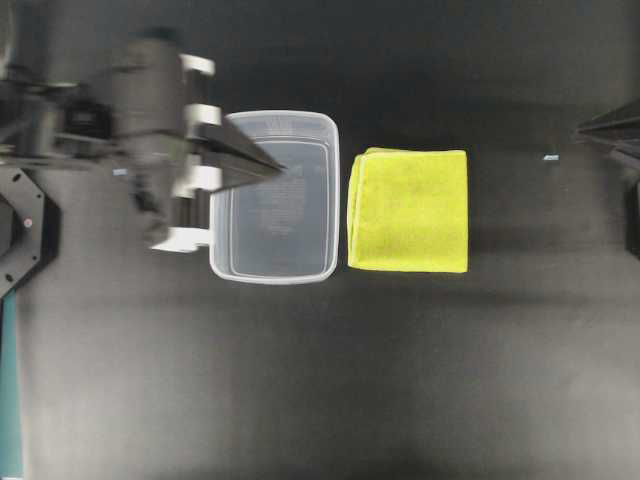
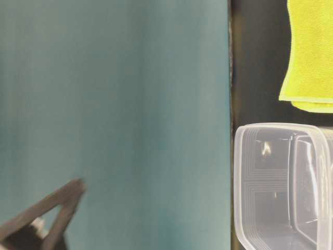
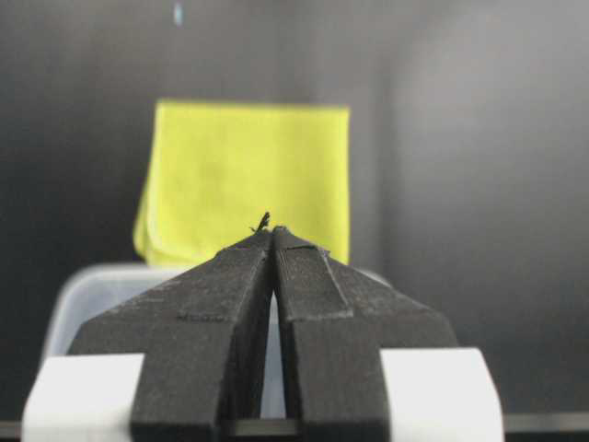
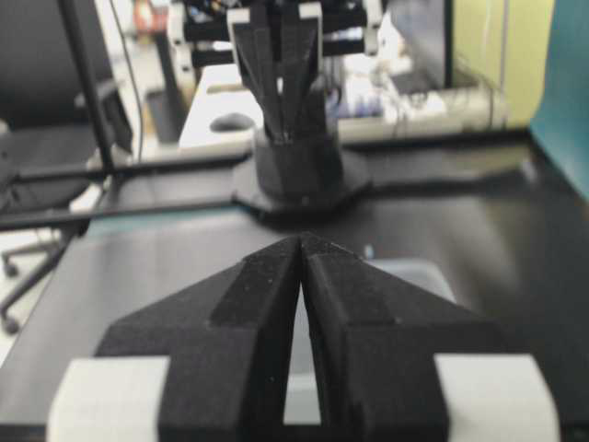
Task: Place the yellow towel into the container with the left arm.
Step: 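Move the left gripper over the container toward the yellow towel, then lower the left gripper and pinch the yellow towel's near edge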
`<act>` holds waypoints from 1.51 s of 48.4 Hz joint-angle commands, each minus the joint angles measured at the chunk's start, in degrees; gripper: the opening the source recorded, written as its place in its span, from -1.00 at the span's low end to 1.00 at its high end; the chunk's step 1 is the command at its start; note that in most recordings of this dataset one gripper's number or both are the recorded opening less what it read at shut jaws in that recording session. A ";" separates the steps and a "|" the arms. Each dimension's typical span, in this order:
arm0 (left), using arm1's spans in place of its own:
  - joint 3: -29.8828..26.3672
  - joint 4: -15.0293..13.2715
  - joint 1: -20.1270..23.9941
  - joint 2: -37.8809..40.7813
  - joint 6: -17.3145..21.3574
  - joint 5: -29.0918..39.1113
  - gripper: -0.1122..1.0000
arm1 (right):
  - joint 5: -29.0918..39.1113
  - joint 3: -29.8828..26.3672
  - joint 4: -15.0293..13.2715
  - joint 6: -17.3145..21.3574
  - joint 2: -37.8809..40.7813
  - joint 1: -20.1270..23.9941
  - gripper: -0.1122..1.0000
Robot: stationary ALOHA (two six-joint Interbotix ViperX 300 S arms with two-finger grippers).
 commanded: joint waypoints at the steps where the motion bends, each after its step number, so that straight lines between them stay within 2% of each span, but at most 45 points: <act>1: -7.29 0.35 0.44 5.54 0.09 5.27 -0.80 | 1.41 -0.88 0.26 0.79 -0.18 -0.18 -0.78; 6: -13.36 0.35 0.88 11.78 0.97 10.11 -0.80 | 1.67 -0.70 0.26 1.41 -0.70 -0.18 -0.76; 9: -16.08 0.35 0.97 14.77 3.25 12.30 -0.80 | 1.85 -0.70 0.26 1.41 -0.97 -0.18 -0.64; 14: -19.86 0.35 1.05 19.60 8.26 13.71 -0.79 | 1.93 -0.70 0.26 1.41 -1.05 -0.26 -0.20; 17: -22.59 0.35 1.14 22.94 10.37 13.36 -0.79 | 2.02 -0.70 0.26 1.41 -1.14 -0.26 0.13; 21: -26.02 0.35 1.76 26.81 10.81 13.45 -0.74 | 2.02 -0.88 0.26 1.41 -1.67 -0.18 0.49; 25: -29.27 0.26 2.11 30.59 10.72 14.06 -0.43 | 1.93 -0.97 0.18 1.05 -2.64 -0.26 0.59; 34: -35.24 0.35 2.29 38.67 11.69 18.54 0.54 | 2.11 -1.23 0.18 0.97 -5.36 -0.26 0.56; 36: -35.86 0.35 2.46 39.99 11.69 18.81 0.71 | 2.29 -1.23 0.18 0.97 -5.89 -0.26 0.56; 39: -36.39 0.35 2.64 41.66 11.60 18.81 0.83 | 2.72 -1.32 0.26 0.97 -6.59 -0.26 0.56; 56: -37.71 0.35 0.97 53.70 10.63 17.31 0.82 | 5.27 -1.49 0.18 1.41 -7.29 -0.26 0.56; 65: -37.53 0.35 0.35 55.63 10.63 17.05 0.77 | 5.54 -1.58 0.18 1.49 -7.47 -0.09 0.55; 69: -37.44 0.35 0.35 55.63 10.81 17.05 0.61 | 5.45 -1.49 0.18 1.49 -7.56 -0.09 0.55; 73: -37.79 0.26 0.26 55.63 11.07 17.05 0.25 | 5.45 -1.41 0.18 1.41 -7.56 -0.09 0.55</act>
